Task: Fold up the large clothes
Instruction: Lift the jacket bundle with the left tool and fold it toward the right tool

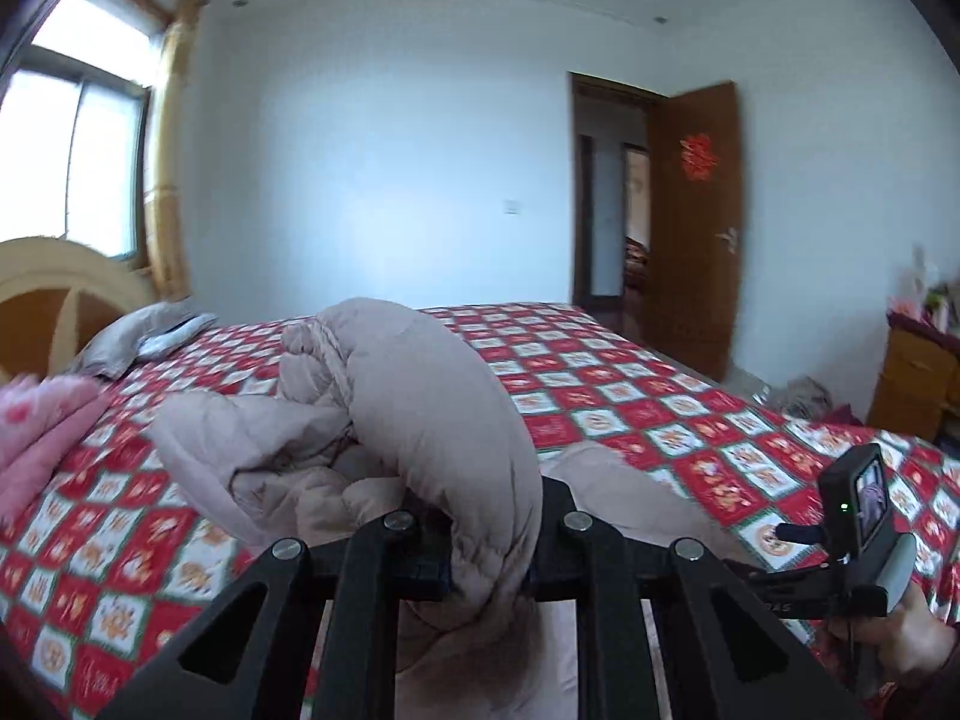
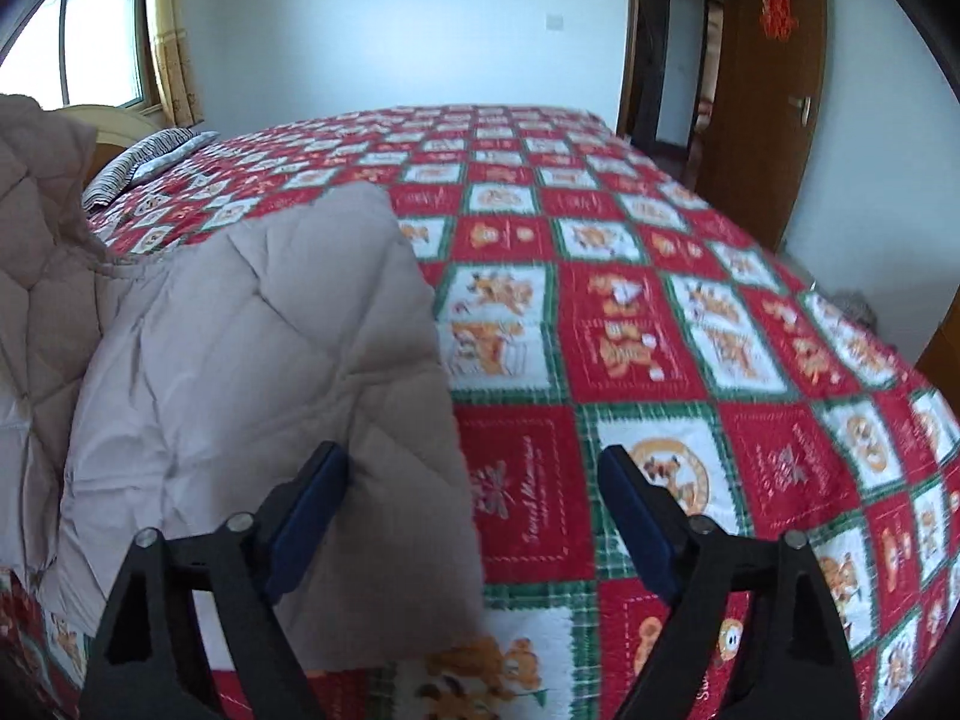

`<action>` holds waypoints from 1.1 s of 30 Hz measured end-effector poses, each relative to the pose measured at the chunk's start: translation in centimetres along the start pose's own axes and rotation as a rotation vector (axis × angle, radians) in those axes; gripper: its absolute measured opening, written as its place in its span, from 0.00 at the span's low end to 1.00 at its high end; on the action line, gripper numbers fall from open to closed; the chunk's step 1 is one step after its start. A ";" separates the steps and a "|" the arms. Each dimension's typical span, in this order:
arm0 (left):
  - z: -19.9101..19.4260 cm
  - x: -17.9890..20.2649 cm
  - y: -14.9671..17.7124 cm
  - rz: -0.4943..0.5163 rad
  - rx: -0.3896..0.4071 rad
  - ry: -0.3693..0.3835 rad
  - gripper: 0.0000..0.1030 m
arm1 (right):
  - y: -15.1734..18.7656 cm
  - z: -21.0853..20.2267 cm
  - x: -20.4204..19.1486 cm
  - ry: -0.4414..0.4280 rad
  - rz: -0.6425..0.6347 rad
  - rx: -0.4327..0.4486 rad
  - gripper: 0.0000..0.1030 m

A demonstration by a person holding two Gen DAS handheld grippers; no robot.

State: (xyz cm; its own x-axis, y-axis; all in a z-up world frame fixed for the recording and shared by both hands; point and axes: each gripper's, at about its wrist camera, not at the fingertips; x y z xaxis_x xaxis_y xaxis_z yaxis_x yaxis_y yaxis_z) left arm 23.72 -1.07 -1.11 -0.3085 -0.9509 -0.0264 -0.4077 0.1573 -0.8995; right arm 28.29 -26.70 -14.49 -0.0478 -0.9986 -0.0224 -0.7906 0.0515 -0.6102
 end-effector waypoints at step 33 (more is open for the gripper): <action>13.3 20.0 6.2 0.474 -0.251 0.191 0.15 | 2.8 2.5 8.0 0.005 0.162 -0.027 0.83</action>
State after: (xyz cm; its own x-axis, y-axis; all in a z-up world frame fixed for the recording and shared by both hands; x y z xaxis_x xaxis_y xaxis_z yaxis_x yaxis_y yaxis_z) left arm 26.48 -22.65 -13.04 -0.6478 -0.6997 -0.3013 -0.3716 0.6355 -0.6768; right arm 27.23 -34.56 -18.41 -0.1789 -0.9771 -0.1151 -0.7883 0.2123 -0.5774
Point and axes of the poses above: each gripper's, at about its wrist camera, not at the fingertips, and z roughly the way its jaws point, x to its right, y to its underside, and after that the axes turned 7 degrees about -x, right-handed
